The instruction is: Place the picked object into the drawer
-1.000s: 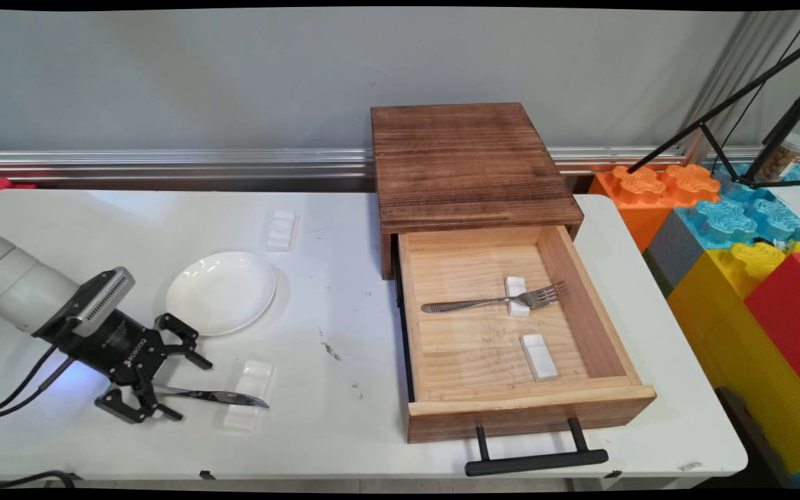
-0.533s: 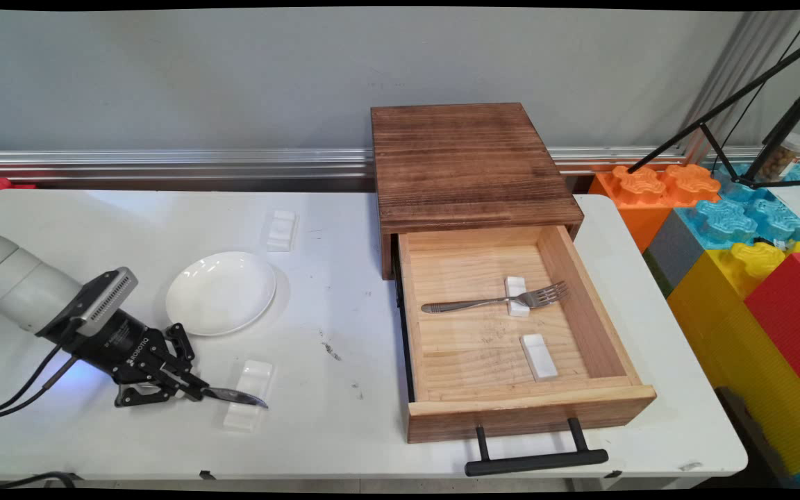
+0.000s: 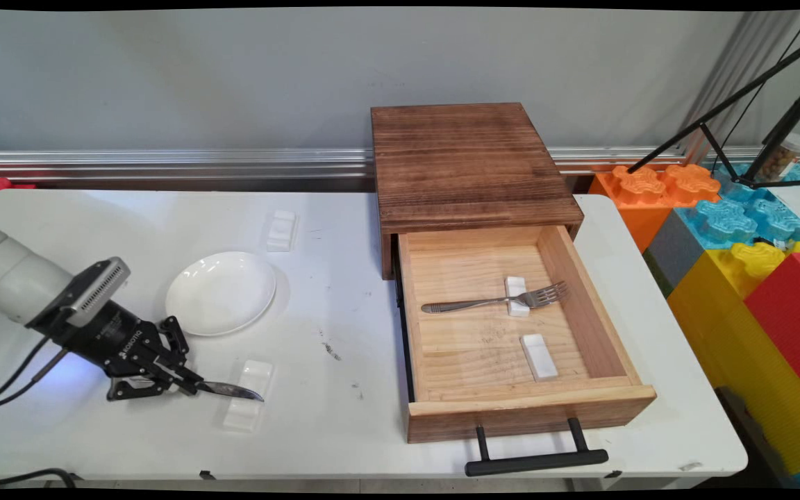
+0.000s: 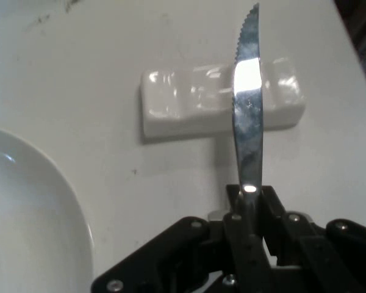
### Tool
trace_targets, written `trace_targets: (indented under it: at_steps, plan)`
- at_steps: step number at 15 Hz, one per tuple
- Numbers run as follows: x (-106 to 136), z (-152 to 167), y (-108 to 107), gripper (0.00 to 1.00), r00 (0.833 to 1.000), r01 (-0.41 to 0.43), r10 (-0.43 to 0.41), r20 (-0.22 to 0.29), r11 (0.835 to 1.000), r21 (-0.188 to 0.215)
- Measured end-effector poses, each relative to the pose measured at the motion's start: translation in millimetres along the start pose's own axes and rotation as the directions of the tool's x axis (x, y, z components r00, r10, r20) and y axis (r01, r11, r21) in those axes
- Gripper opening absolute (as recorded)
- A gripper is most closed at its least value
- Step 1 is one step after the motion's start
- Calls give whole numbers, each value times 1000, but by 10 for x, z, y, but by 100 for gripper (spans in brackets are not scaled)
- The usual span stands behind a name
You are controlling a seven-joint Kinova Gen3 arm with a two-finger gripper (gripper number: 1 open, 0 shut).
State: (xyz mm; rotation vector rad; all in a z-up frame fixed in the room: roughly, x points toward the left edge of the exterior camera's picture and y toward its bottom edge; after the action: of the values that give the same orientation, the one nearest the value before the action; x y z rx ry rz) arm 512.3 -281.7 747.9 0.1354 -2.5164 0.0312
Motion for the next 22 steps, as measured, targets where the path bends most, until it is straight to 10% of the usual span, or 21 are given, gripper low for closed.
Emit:
trace_targets:
  at_steps: [12, 22]
  plan:
    - [1128, -672, -95, 0, 994, 33, -28, -109, 998, 45]
    - [2521, -419, -490, 0, 972, 100, -90, -215, 994, 39]
